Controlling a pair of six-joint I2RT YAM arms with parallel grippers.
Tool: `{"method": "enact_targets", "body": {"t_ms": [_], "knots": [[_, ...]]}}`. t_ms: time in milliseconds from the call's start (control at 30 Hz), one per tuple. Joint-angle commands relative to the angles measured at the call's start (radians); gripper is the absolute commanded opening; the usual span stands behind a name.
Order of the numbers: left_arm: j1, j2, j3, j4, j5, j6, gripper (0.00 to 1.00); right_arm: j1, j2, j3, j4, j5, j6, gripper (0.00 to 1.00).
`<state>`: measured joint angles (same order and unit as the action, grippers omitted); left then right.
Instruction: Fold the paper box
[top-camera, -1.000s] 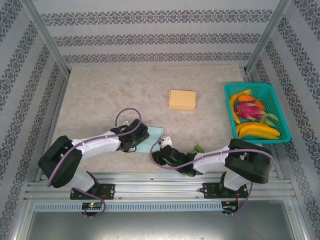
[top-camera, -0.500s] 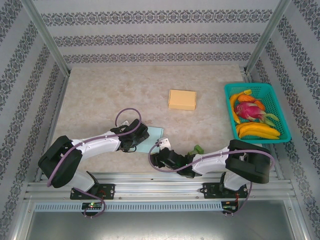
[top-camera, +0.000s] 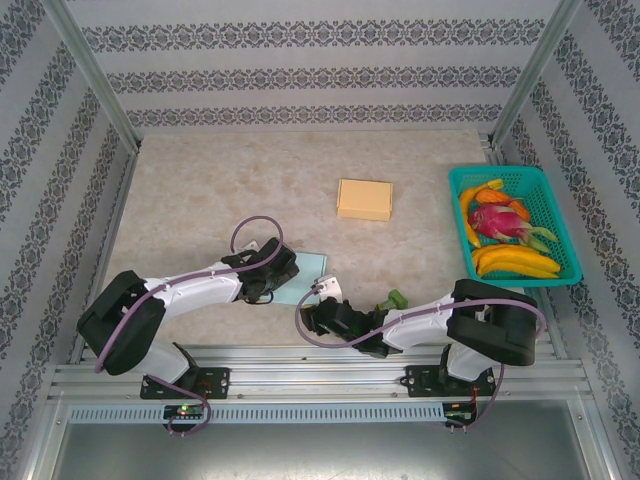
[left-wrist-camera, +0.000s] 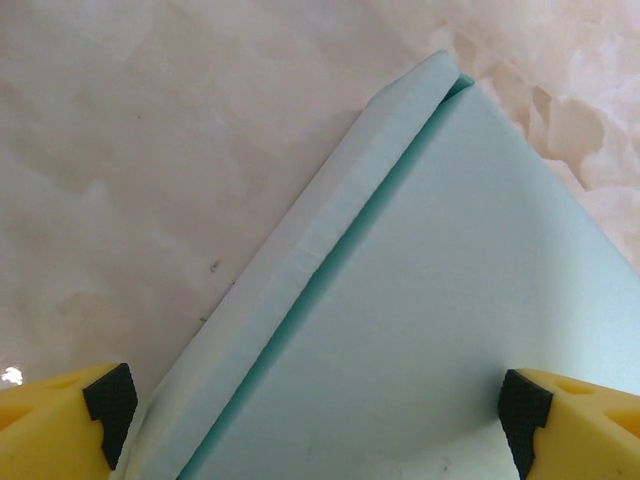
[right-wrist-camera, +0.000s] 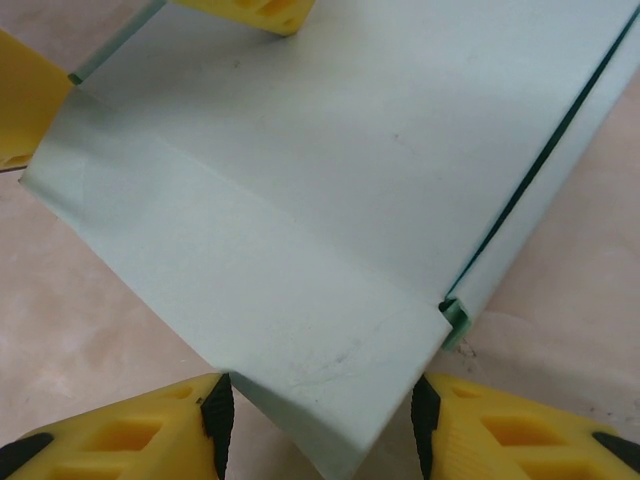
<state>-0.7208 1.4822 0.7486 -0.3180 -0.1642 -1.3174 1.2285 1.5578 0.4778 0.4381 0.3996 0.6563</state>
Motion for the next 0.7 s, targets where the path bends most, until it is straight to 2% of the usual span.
{"method": "enact_targets", "body": {"t_ms": [0,433,667], "knots": [[-0.012,0.055,-0.024,-0.046,0.029,-0.008,0.94,0.013,0.008,0.014,0.104,0.022,0.010,0.51],[-0.012,0.060,-0.029,-0.039,0.026,-0.005,0.93,-0.065,0.032,-0.090,0.346,-0.079,0.155,0.48],[-0.012,0.061,-0.031,-0.036,0.029,-0.002,0.93,-0.073,0.064,-0.087,0.361,-0.063,0.188,0.44]]}}
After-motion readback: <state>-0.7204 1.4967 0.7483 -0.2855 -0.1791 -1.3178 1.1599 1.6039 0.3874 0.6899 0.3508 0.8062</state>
